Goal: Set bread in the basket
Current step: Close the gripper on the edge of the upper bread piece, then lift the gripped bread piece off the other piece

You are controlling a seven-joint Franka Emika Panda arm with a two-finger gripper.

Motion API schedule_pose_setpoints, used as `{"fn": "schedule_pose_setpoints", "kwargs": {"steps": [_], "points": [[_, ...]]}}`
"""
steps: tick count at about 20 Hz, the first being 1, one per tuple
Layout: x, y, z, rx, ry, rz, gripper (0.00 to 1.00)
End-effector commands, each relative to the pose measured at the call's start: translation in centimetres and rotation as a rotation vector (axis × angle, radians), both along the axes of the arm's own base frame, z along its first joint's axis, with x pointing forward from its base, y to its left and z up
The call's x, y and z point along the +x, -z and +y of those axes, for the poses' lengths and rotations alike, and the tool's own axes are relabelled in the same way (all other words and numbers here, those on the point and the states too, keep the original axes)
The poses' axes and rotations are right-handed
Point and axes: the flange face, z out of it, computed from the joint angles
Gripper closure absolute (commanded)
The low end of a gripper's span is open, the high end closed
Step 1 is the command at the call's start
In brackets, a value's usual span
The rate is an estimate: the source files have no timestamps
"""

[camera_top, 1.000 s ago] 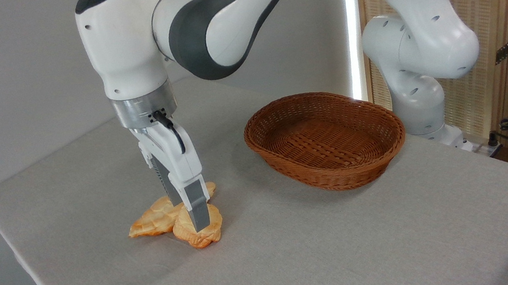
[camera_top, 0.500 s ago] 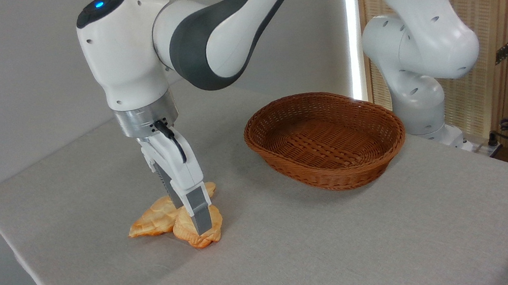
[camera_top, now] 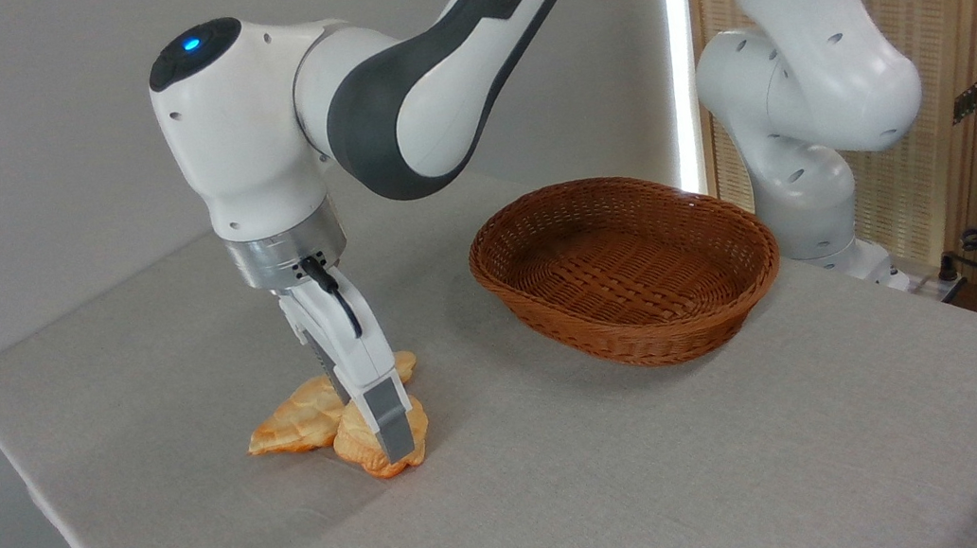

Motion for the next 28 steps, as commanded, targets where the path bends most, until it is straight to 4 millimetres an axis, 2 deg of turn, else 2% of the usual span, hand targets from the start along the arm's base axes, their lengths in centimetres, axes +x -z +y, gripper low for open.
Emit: {"fn": "schedule_pose_setpoints", "kwargs": {"steps": [1,2,3,4,5,6,7,19,23,28], "points": [[0.2,0.6,0.1,-0.017,0.019,-0.006,0.00],[0.3,0.5,0.1,-0.019,0.017,-0.006,0.00],[0.3,0.5,0.1,-0.019,0.016,-0.008,0.07],[0.3,0.5,0.1,-0.021,0.014,-0.007,0.20],[0.2,0.5,0.0,-0.028,0.011,-0.005,0.39],[0.2,0.5,0.0,-0.037,0.008,-0.004,0.51],[0.2,0.5,-0.1,-0.039,0.007,-0.003,0.54],[0.0,0.0,0.0,-0.037,0.011,0.004,0.54],[-1.2,-3.9,0.4,-0.039,-0.005,-0.021,0.53],[-3.7,-8.6,0.4,-0.035,-0.106,-0.022,0.52]]}}
